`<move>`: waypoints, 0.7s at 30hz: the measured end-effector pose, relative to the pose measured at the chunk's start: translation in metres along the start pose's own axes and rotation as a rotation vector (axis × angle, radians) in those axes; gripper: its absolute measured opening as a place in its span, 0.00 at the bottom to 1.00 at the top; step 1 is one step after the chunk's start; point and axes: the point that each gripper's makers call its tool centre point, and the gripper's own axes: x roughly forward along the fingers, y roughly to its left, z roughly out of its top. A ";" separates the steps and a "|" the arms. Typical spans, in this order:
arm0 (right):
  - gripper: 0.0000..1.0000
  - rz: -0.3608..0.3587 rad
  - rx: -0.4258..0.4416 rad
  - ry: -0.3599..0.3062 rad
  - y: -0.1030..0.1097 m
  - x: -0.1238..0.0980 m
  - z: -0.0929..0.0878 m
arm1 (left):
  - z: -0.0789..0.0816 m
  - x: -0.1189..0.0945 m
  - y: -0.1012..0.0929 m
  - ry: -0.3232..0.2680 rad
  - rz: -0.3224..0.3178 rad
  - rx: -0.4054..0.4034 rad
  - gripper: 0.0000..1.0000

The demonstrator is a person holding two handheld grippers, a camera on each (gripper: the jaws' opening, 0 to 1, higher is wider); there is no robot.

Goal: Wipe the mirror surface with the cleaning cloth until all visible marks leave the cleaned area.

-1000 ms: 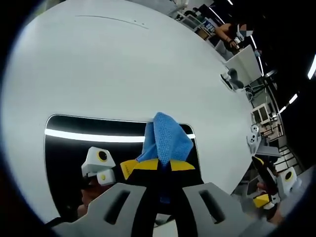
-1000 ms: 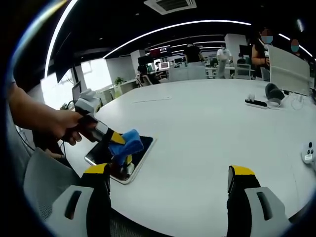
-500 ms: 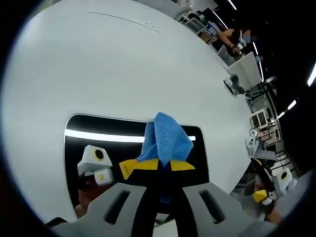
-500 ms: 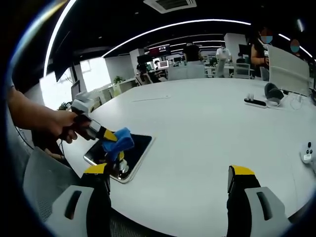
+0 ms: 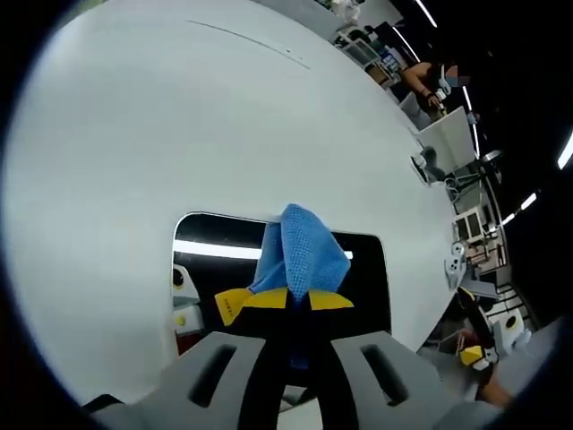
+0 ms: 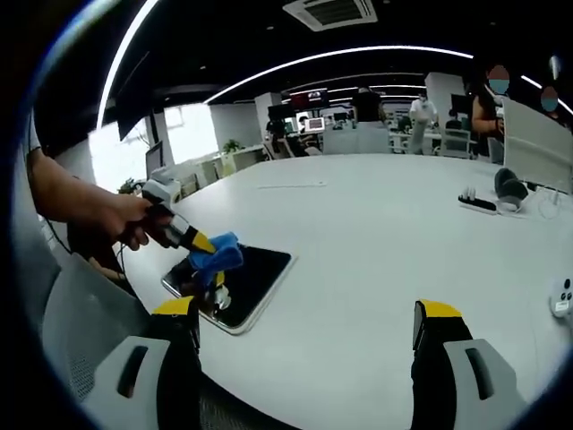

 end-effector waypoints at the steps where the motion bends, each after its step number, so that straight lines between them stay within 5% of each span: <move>1: 0.99 0.000 0.002 0.001 0.000 0.000 0.000 | 0.000 0.000 0.001 0.000 -0.002 -0.002 0.03; 21: 0.99 -0.014 0.028 0.019 -0.002 0.000 -0.003 | 0.004 -0.017 0.023 -0.002 0.012 -0.047 0.03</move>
